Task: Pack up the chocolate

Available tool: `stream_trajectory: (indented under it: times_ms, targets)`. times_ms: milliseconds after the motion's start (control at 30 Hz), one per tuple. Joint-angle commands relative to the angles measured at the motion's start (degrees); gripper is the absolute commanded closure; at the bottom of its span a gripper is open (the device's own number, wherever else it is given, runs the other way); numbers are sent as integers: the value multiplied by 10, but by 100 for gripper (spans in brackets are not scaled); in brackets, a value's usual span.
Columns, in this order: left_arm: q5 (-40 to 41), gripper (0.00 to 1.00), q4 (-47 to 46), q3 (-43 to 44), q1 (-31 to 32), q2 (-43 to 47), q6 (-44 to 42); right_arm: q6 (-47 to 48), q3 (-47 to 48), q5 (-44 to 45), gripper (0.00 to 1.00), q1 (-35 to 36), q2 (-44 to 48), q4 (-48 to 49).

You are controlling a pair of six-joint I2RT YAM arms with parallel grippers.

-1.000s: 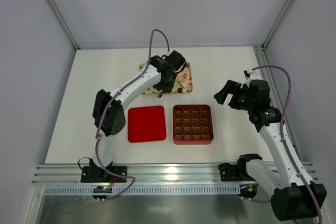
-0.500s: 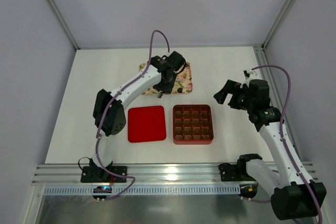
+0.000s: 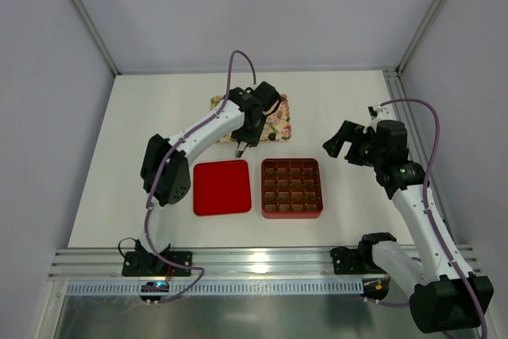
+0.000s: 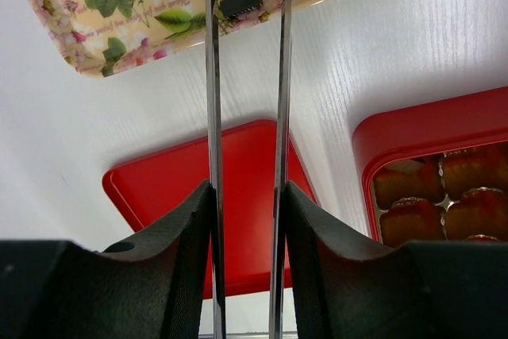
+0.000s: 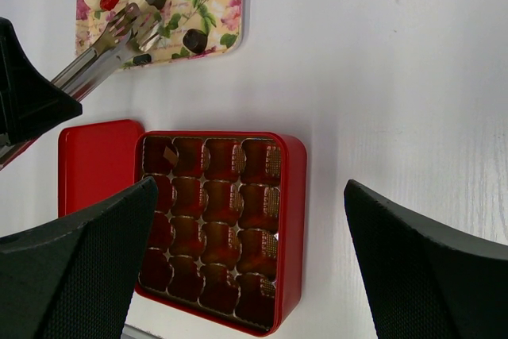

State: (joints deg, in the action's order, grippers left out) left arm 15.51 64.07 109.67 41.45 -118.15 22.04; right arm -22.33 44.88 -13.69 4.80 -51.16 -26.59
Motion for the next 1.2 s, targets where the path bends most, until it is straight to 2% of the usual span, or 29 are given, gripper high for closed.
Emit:
stream_trajectory:
  times_ms: [0,867,1167]
  targets:
    - [-4,61,2,-2,-1,27,2,8,5,-5,0,0,0,21]
    - [1,61,4,-13,4,48,7,8,0,-5,0,-1,3,20]
    - [5,65,14,14,4,32,-2,9,0,-5,0,0,4,18]
